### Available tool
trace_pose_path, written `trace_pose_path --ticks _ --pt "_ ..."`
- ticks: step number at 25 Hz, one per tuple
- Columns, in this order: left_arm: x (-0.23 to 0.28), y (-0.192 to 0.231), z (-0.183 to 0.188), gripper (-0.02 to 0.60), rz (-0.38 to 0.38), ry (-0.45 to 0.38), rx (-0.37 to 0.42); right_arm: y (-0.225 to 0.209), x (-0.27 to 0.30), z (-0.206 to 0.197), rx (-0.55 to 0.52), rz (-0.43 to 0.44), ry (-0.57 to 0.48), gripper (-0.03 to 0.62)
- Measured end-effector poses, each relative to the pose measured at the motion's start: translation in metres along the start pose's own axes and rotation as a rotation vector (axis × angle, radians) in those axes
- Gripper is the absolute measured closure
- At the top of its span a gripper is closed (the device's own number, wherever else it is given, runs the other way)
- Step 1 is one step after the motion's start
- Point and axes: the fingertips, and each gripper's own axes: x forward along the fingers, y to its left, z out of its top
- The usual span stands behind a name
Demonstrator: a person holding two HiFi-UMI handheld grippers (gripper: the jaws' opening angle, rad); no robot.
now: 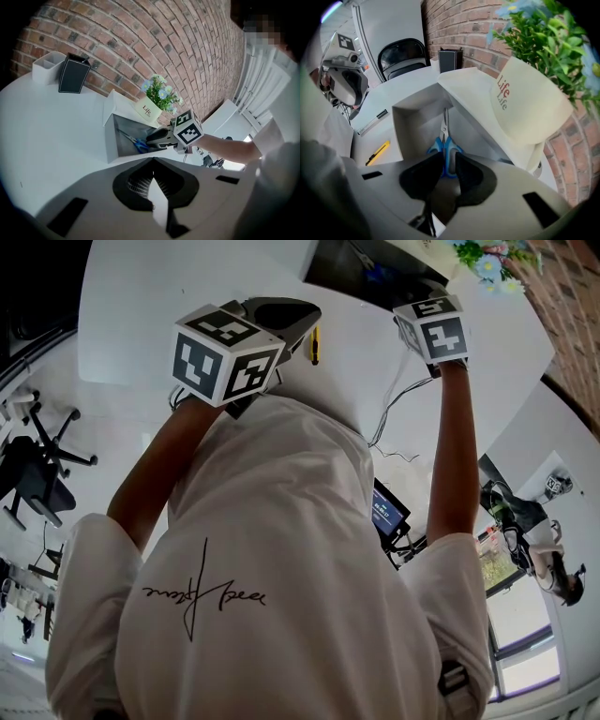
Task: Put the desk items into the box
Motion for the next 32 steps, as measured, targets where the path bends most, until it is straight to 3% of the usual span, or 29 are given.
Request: trace_pose_path --ticks 12,22,32 --pt "0.007 -0.014 0.007 0.577 -0.020 -0.003 0.029 -0.001 -0.030 0.003 0.042 -0.062 -0.095 0.542" --pt "0.006 -0.025 0.017 0.577 -0.020 -0.043 0.076 0.013 -0.040 -0.011 0.049 -0.071 -0.134 0.556" --pt "0.005 -0.029 0.011 0.577 -0.017 -0.025 0.088 0.043 -0.056 -0.016 0.072 -0.054 -0.166 0.560"
